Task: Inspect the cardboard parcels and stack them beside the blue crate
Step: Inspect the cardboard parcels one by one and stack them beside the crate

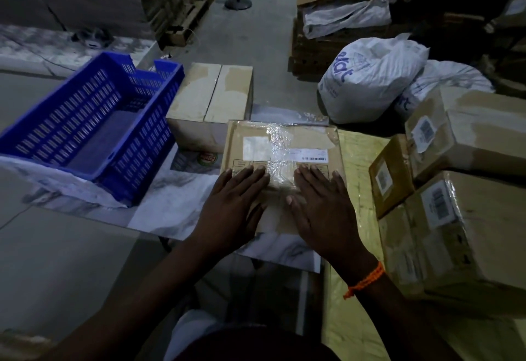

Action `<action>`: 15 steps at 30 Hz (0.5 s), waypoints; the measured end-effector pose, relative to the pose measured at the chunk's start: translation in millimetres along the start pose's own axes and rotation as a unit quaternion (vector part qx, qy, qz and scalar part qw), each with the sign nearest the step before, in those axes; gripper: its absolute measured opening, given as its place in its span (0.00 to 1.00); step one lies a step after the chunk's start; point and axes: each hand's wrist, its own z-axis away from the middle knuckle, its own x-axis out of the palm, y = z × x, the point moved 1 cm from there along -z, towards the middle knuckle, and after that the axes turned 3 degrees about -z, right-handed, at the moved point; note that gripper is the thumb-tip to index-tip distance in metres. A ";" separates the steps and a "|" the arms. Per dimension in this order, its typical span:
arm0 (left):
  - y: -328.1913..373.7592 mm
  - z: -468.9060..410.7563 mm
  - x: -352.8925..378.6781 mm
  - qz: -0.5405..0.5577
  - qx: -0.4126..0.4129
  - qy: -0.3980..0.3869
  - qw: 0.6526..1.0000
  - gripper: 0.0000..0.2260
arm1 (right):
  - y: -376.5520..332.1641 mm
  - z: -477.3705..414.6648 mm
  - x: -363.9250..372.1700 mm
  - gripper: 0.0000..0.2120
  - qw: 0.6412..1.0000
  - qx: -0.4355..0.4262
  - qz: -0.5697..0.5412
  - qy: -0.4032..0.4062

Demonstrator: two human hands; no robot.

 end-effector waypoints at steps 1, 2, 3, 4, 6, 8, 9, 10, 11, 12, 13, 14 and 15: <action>0.3 0.0 -0.1 0.001 0.001 0.003 1.000 0.24 | -0.2 0.1 0.4 0.26 1.000 0.002 0.000 0.001; 0.8 -0.2 -0.7 0.005 0.003 0.004 1.000 0.24 | -0.8 -0.1 0.1 0.26 1.000 0.005 0.000 -0.001; 0.6 -0.4 -1.4 0.007 0.005 0.001 1.000 0.24 | -1.4 -0.7 -1.0 0.26 1.000 0.008 -0.001 -0.005; 0.0 -0.5 -2.0 0.008 0.006 -0.005 1.000 0.24 | -1.3 -1.3 -2.2 0.27 1.000 0.007 -0.001 -0.009; -5.3 1.3 -2.2 0.015 0.012 -0.013 1.000 0.25 | 1.7 -0.1 -3.4 0.28 1.000 -0.001 -0.007 -0.018; -11.9 6.6 -2.2 0.041 0.012 0.020 0.999 0.25 | 9.8 7.6 -4.8 0.28 0.999 -0.009 -0.034 0.004; -15.2 10.8 -2.3 0.069 -0.011 0.051 0.996 0.25 | 15.1 12.8 -8.1 0.29 0.997 0.006 -0.068 0.033; -17.3 15.6 -3.5 0.107 -0.057 0.084 0.989 0.27 | 20.8 18.9 -11.5 0.31 0.990 0.045 -0.119 0.067; -22.9 23.1 0.4 0.152 -0.122 0.111 0.975 0.29 | 28.8 25.9 -11.6 0.35 0.975 0.107 -0.177 0.085; -30.2 32.5 8.8 0.196 -0.196 0.117 0.954 0.30 | 38.3 33.0 -8.2 0.38 0.953 0.175 -0.233 0.081; -37.0 41.1 18.4 0.239 -0.270 0.097 0.928 0.31 | 50.4 38.7 3.5 0.39 0.929 0.237 -0.278 0.054; -42.4 48.7 30.4 0.278 -0.329 0.051 0.901 0.31 | 59.0 43.0 15.2 0.38 0.906 0.281 -0.318 0.008; -44.5 55.4 43.3 0.308 -0.358 -0.006 0.882 0.29 | 65.8 48.9 29.5 0.37 0.886 0.301 -0.352 -0.034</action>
